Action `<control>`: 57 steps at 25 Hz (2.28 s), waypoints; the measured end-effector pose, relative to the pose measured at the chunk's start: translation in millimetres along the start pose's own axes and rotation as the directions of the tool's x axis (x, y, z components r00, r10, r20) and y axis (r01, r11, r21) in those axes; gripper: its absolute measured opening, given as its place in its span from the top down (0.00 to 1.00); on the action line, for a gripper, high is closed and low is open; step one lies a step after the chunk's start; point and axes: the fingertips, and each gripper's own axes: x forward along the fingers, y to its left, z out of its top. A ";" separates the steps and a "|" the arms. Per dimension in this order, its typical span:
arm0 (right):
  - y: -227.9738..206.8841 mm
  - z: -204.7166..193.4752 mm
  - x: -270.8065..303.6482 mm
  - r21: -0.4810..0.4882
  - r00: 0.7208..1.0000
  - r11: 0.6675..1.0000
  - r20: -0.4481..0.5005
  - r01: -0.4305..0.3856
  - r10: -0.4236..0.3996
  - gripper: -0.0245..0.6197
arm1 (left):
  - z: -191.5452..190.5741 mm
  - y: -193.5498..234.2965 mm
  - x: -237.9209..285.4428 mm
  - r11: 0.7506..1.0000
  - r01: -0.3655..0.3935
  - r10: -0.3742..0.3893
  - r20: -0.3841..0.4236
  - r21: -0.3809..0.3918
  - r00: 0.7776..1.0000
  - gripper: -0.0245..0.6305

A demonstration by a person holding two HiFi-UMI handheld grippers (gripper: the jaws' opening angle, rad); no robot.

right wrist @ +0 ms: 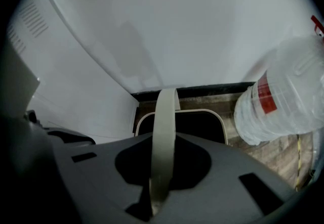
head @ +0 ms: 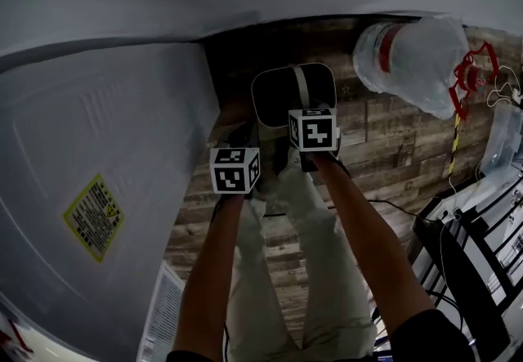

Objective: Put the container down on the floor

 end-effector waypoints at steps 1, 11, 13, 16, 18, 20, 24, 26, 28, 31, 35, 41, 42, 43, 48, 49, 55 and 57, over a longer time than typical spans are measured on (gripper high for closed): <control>1.6 4.0 0.7 -0.006 1.000 1.000 0.009 -0.001 0.001 0.91 | -0.2 0.8 2.3 1.000 0.000 0.000 -0.001 0.003 1.000 0.94; -2.2 4.9 -2.4 -0.019 1.000 1.000 0.006 0.011 -0.011 0.91 | -1.1 -1.9 3.4 1.000 0.005 -0.005 -0.001 -0.016 1.000 0.94; -2.1 7.7 -2.6 -0.021 1.000 1.000 0.017 0.015 -0.014 0.91 | -2.0 -2.3 3.7 1.000 0.007 -0.007 0.000 -0.019 1.000 0.94; -1.3 14.9 -2.8 -0.011 0.999 1.000 0.032 0.011 -0.010 0.91 | -3.8 -1.5 3.3 1.000 0.006 -0.006 -0.003 -0.018 1.000 0.94; -1.8 17.9 -2.8 -0.002 0.999 1.000 0.034 0.012 -0.012 0.91 | -5.4 -0.6 3.0 1.000 0.004 -0.005 -0.007 -0.017 1.000 0.94; -2.1 19.6 -1.3 -0.001 0.999 1.000 0.033 0.011 -0.011 0.91 | -5.8 0.3 3.1 1.000 0.004 -0.004 -0.008 -0.019 1.000 0.94; -1.6 19.9 1.4 -0.007 1.000 1.000 0.027 0.008 -0.008 0.91 | -3.6 2.1 3.2 1.000 0.001 -0.001 -0.003 -0.026 1.000 0.94; 0.7 20.9 3.2 -0.010 1.000 1.000 0.029 -0.001 0.001 0.91 | -2.4 3.0 3.9 1.000 0.002 -0.002 0.001 -0.029 1.000 0.94; 2.7 22.1 4.5 -0.012 0.999 1.000 0.033 -0.007 0.007 0.91 | -2.6 3.5 4.3 0.999 0.002 -0.002 0.003 -0.033 1.000 0.94; 2.1 24.3 5.8 -0.013 0.999 1.000 0.038 -0.005 0.005 0.91 | -5.0 3.4 5.4 0.999 0.003 -0.003 -0.003 -0.034 1.000 0.94; -2.2 26.8 6.9 -0.007 0.999 1.000 0.040 0.000 0.000 0.91 | -6.4 3.6 8.3 0.999 0.003 -0.003 -0.010 -0.034 1.000 0.94; -4.3 28.0 8.0 -0.008 0.999 1.000 0.041 0.001 -0.001 0.91 | 0.3 0.4 13.8 1.000 0.013 -0.013 -0.002 -0.025 1.000 0.94; -4.9 28.0 8.5 -0.004 0.999 1.000 0.043 0.002 -0.002 0.91 | 1.1 -0.1 14.4 1.000 0.013 -0.014 -0.002 -0.021 1.000 0.94; -7.2 27.9 8.3 -0.001 0.999 1.000 0.044 0.005 -0.005 0.91 | 1.6 -1.9 15.8 1.000 0.015 -0.016 -0.002 -0.020 1.000 0.94; -28.7 26.7 6.7 0.006 0.998 0.999 0.048 0.036 -0.037 0.91 | 1.8 -12.0 25.1 1.000 0.027 -0.027 -0.010 -0.006 1.000 0.94; -33.3 26.3 6.4 0.007 0.998 0.999 0.048 0.041 -0.042 0.91 | 1.9 -13.7 27.0 1.000 0.028 -0.028 -0.013 -0.001 1.000 0.94; -56.2 23.3 5.8 0.030 0.998 0.998 0.044 0.047 -0.048 0.91 | 4.1 -26.0 39.8 0.999 0.046 -0.045 -0.024 0.019 0.999 0.94; -64.3 22.6 6.1 0.042 0.998 0.998 0.043 0.047 -0.049 0.91 | 5.5 -32.9 45.0 0.998 0.053 -0.052 -0.027 0.024 0.998 0.94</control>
